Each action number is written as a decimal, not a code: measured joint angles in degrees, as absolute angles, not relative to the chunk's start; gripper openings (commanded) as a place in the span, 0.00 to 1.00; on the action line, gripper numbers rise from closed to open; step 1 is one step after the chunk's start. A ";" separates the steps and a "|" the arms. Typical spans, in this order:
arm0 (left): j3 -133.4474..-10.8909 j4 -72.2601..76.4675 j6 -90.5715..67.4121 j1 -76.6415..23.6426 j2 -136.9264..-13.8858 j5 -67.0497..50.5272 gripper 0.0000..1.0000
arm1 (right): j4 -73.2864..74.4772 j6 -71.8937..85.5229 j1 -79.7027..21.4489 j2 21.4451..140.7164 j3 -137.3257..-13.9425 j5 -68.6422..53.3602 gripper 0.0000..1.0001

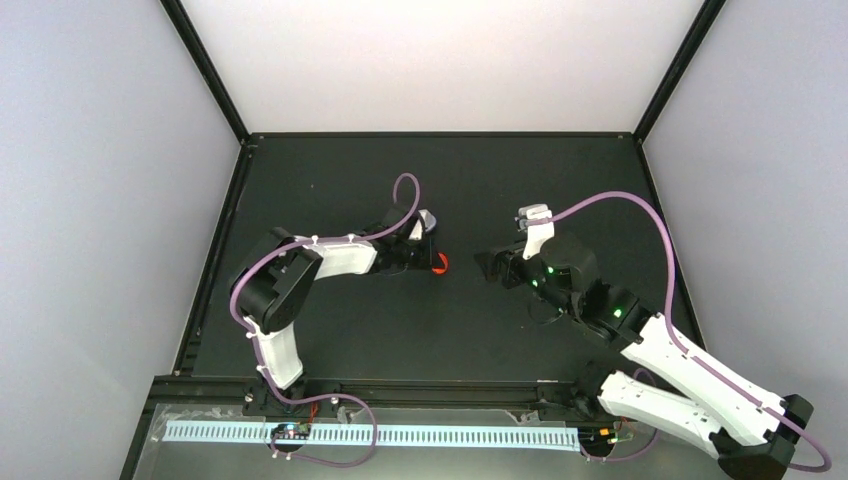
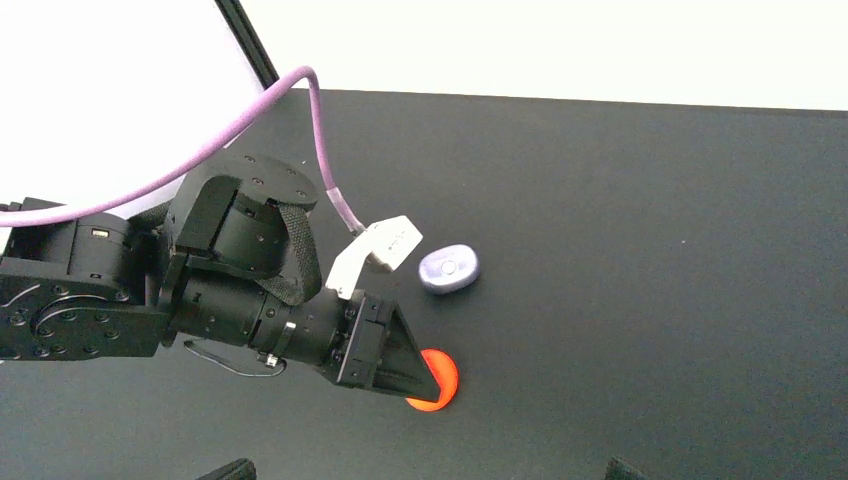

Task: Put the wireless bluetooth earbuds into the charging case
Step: Place the charging case at the center of the board, then reset both arms

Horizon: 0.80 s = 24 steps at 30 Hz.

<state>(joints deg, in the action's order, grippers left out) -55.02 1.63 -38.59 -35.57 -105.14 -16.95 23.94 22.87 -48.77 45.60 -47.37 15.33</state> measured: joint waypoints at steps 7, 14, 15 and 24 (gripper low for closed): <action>-55.16 0.30 -39.09 -35.59 -104.44 -16.03 0.75 | 24.03 22.72 -48.77 45.30 -47.46 15.49 0.91; -51.42 -8.58 -38.02 -33.28 -94.35 -8.88 0.99 | 24.75 22.02 -48.77 44.49 -47.62 16.71 0.99; -51.03 -10.55 -37.98 -32.82 -92.14 -7.51 0.99 | 24.80 21.91 -48.77 44.18 -47.62 17.15 1.00; -50.85 -24.75 -33.91 -31.57 -66.89 7.03 0.99 | 22.90 21.19 -48.77 39.09 -47.64 31.33 1.00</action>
<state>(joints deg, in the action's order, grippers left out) -50.85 -24.75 -33.91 -31.57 -66.89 7.03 22.90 21.19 -48.77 39.09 -47.64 31.33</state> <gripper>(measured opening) 0.987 0.995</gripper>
